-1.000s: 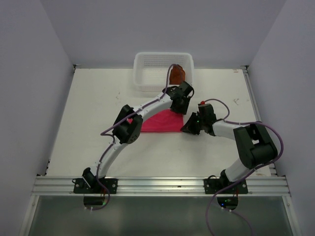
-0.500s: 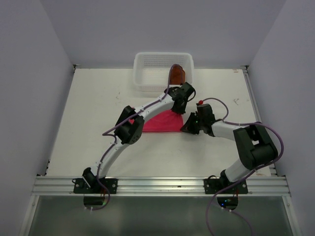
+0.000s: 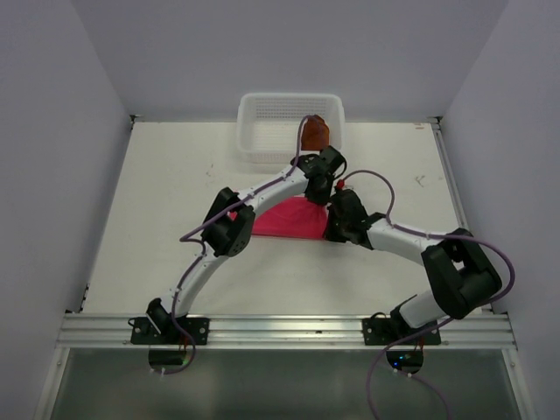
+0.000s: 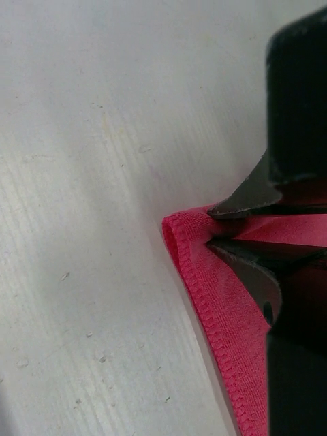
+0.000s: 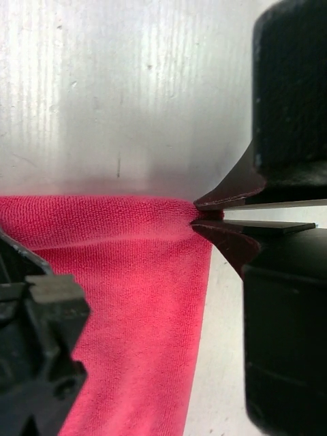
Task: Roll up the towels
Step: Roll the towel
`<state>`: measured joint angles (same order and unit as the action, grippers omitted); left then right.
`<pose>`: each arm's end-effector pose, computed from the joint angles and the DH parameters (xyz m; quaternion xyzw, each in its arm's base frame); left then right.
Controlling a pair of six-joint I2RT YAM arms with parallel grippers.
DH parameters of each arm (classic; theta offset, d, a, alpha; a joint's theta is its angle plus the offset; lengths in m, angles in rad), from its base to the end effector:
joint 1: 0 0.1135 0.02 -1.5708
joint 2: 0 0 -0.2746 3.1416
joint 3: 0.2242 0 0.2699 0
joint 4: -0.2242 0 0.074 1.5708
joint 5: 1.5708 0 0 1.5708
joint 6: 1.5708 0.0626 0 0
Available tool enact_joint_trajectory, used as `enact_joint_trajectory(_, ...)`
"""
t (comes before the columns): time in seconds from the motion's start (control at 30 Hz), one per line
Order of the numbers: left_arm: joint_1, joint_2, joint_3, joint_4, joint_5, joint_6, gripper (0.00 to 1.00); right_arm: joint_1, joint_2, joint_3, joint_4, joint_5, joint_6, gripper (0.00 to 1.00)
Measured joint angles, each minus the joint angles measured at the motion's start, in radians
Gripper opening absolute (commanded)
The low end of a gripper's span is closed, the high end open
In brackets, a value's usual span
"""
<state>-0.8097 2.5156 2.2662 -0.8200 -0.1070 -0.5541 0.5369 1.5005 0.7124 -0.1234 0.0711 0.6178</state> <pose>0.4034 -0.4138 0.1481 0.1101 0.9612 -0.1159 0.2250 0.2707 0.1560 0.1353 0.0497 0.9443 0.1484 0.2894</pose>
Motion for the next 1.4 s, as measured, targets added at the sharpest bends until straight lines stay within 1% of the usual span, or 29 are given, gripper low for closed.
enact_joint_trajectory(0.23,0.013,-0.074,-0.113,0.072,0.08,-0.029,0.19,0.082,-0.027,0.027,-0.105,0.155,-0.052,0.0)
enact_joint_trajectory(0.33,0.023,-0.099,-0.129,0.098,0.112,-0.031,0.18,0.14,-0.027,0.063,-0.155,0.24,-0.08,0.0)
enact_joint_trajectory(0.4,0.029,-0.112,-0.138,0.114,0.135,-0.034,0.15,0.179,-0.027,0.089,-0.188,0.303,-0.092,0.0)
enact_joint_trajectory(0.47,0.034,-0.124,-0.154,0.136,0.157,-0.037,0.14,0.212,-0.024,0.109,-0.215,0.36,-0.101,0.0)
enact_joint_trajectory(0.57,0.043,-0.136,-0.183,0.163,0.187,-0.038,0.14,0.259,-0.006,0.138,-0.256,0.444,-0.114,0.0)
enact_joint_trajectory(0.73,0.053,-0.138,-0.212,0.193,0.228,-0.039,0.14,0.303,0.045,0.182,-0.327,0.549,-0.121,0.0)
enact_joint_trajectory(0.83,0.058,-0.141,-0.238,0.221,0.247,-0.039,0.14,0.314,0.064,0.201,-0.364,0.591,-0.121,0.0)
enact_joint_trajectory(1.13,0.07,-0.164,-0.319,0.318,0.306,-0.039,0.12,0.323,0.121,0.218,-0.406,0.647,-0.141,0.0)
enact_joint_trajectory(1.33,0.096,-0.179,-0.366,0.352,0.33,-0.039,0.11,0.336,0.19,0.283,-0.444,0.679,-0.159,0.0)
enact_joint_trajectory(1.4,0.103,-0.186,-0.383,0.367,0.334,-0.039,0.1,0.339,0.216,0.308,-0.454,0.693,-0.163,0.0)
